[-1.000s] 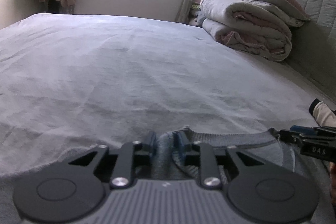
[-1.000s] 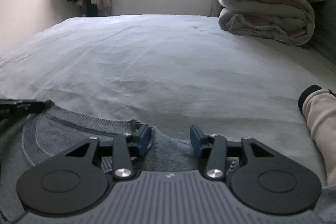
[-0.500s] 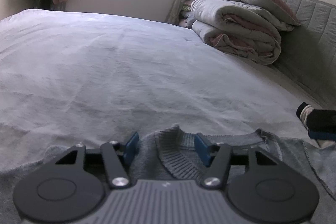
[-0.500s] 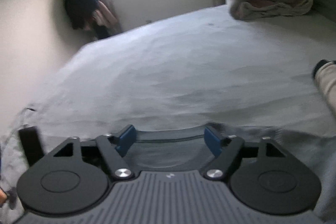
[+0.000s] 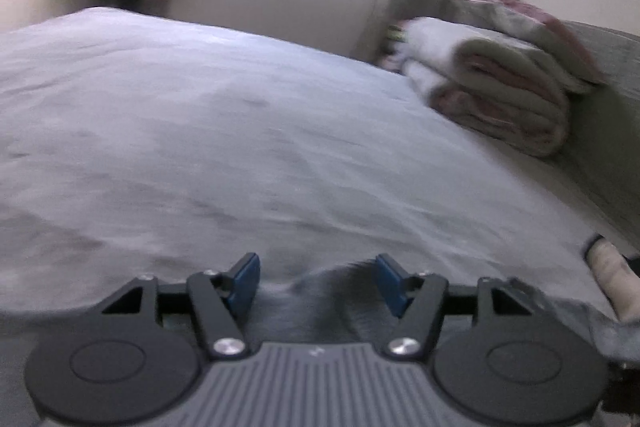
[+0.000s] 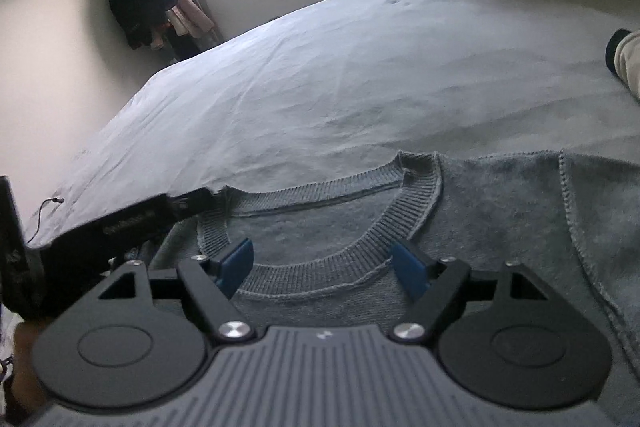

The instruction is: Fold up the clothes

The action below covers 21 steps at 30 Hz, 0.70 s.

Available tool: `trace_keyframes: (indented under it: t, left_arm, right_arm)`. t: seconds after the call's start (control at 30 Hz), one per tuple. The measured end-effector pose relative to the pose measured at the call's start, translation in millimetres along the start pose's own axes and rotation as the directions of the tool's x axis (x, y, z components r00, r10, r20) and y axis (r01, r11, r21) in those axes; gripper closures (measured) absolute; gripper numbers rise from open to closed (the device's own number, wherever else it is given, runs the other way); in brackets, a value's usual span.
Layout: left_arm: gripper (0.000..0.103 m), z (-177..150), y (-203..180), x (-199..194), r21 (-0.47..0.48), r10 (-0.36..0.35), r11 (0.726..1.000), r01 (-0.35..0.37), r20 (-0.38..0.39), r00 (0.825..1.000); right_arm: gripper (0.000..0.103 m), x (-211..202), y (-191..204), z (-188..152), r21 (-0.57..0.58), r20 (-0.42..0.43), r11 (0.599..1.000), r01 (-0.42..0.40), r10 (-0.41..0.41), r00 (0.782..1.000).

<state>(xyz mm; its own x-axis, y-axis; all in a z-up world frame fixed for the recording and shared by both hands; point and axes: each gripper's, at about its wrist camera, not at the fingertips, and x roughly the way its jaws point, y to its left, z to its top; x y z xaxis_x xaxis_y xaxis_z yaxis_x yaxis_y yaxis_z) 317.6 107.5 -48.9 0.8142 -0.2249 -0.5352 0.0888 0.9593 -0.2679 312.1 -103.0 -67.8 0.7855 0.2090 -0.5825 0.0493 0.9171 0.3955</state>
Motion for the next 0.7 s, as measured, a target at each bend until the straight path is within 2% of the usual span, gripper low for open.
trace_keyframes:
  t: [0.1, 0.2, 0.4, 0.47, 0.53, 0.63, 0.7]
  left_arm:
    - [0.038, 2.2, 3.0, -23.2, -0.016, 0.027, 1.000, -0.026, 0.010, 1.000]
    - [0.037, -1.6, 12.2, -53.1, 0.007, 0.084, 0.996, -0.085, 0.055, 0.995]
    - [0.037, -25.1, 64.1, -87.8, 0.033, 0.193, 0.980, -0.195, 0.056, 0.979]
    - [0.037, -33.5, 78.8, -87.0, 0.060, 0.274, 0.959, -0.276, 0.040, 0.961]
    - [0.037, -38.2, 91.5, -87.6, 0.077, 0.356, 0.930, -0.358, 0.041, 0.934]
    - [0.037, -30.3, 105.3, -94.0, 0.030, 0.440, 0.897, -0.442, 0.059, 0.896]
    - [0.039, -25.6, 109.7, -94.4, 0.038, 0.488, 0.871, -0.490, 0.060, 0.871]
  right_arm:
    - [0.022, -3.2, 2.4, -1.2, -0.014, -0.007, 1.000, 0.000, 0.000, 1.000]
    - [0.022, -6.4, 2.3, -0.7, -0.016, -0.010, 1.000, 0.001, -0.001, 1.000]
    - [0.022, -4.2, 1.6, -1.3, -0.013, -0.014, 1.000, -0.001, 0.001, 1.000]
    - [0.022, -3.6, 2.3, -1.9, -0.022, -0.014, 1.000, 0.001, -0.001, 1.000]
    - [0.021, -2.3, 2.7, -2.1, -0.030, -0.014, 1.000, 0.003, -0.004, 1.000]
    - [0.021, -1.1, 3.3, -2.5, -0.042, -0.013, 0.999, 0.008, -0.008, 1.000]
    - [0.020, -0.5, 4.3, -3.3, -0.053, -0.012, 0.999, 0.011, -0.011, 1.000]
